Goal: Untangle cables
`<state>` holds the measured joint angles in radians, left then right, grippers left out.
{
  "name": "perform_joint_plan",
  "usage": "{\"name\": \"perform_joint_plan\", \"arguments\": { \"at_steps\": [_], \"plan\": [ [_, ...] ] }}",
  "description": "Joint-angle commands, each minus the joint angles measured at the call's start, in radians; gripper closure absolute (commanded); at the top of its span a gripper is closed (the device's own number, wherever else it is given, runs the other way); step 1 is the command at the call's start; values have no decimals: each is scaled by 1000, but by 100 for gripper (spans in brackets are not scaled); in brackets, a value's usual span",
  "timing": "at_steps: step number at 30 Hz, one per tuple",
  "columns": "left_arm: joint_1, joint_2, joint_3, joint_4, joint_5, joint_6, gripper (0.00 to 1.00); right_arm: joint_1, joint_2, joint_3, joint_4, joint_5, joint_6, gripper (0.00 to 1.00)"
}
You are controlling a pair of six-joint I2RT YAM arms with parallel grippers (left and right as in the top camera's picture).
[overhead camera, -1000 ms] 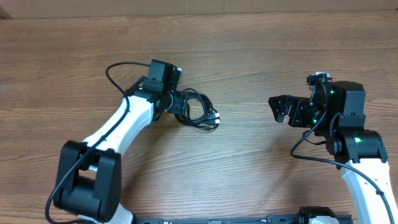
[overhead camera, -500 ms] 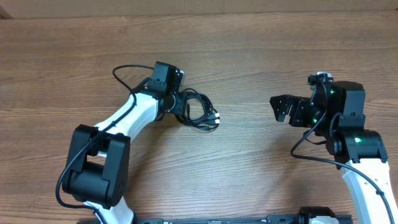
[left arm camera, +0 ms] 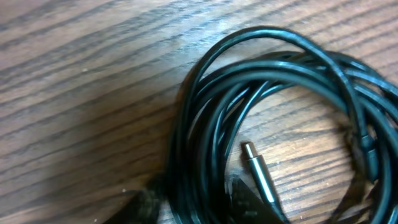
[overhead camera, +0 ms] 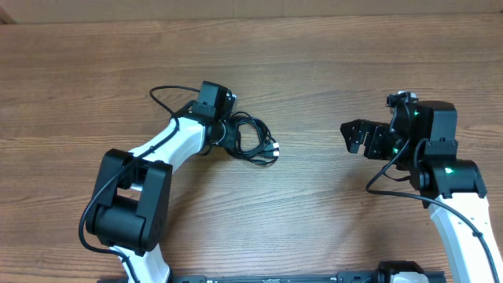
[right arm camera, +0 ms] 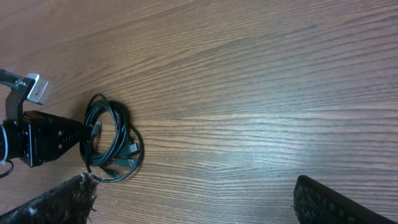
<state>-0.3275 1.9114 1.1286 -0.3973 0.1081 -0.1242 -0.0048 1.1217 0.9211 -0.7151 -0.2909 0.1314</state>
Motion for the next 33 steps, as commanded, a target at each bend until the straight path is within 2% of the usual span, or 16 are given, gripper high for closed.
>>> {"name": "perform_joint_plan", "arguments": {
  "at_steps": [1, 2, 3, 6, 12, 15, 18, 21, 26, 33],
  "plan": [
    [-21, 14, 19, 2, 13, 4, 83, 13, 19, 30, 6, 1, 3, 0],
    [-23, 14, 19, 2, 14, 4, 92, 23, 26, 30, 7, 1, 3, 0],
    [-26, 13, 20, 2, 19, 3, 96, 32, 33, 30, 11, 1, 3, 0],
    [-29, -9, 37, -18, 93, 4, 96, 73, 65, 30, 45, 1, 3, 0],
    [-31, -79, 169, -168, 278, -4, 96, 176, 139, 30, 130, 1, 3, 0],
    [-31, -111, 224, -208, 312, -14, 96, 223, 183, 30, 158, 1, 5, 4],
    [-31, -137, 254, -212, 312, -34, 96, 260, 231, 30, 175, 2, 54, 7],
    [-32, -156, 274, -212, 345, -41, 96, 288, 278, 30, 190, 1, 61, 18],
    [-33, -160, 276, -212, 436, -55, 96, 313, 327, 30, 239, -10, 109, 18],
    [-32, -162, 277, -169, 711, -56, 96, 325, 362, 29, 320, -47, 109, 16]
  ]
}}
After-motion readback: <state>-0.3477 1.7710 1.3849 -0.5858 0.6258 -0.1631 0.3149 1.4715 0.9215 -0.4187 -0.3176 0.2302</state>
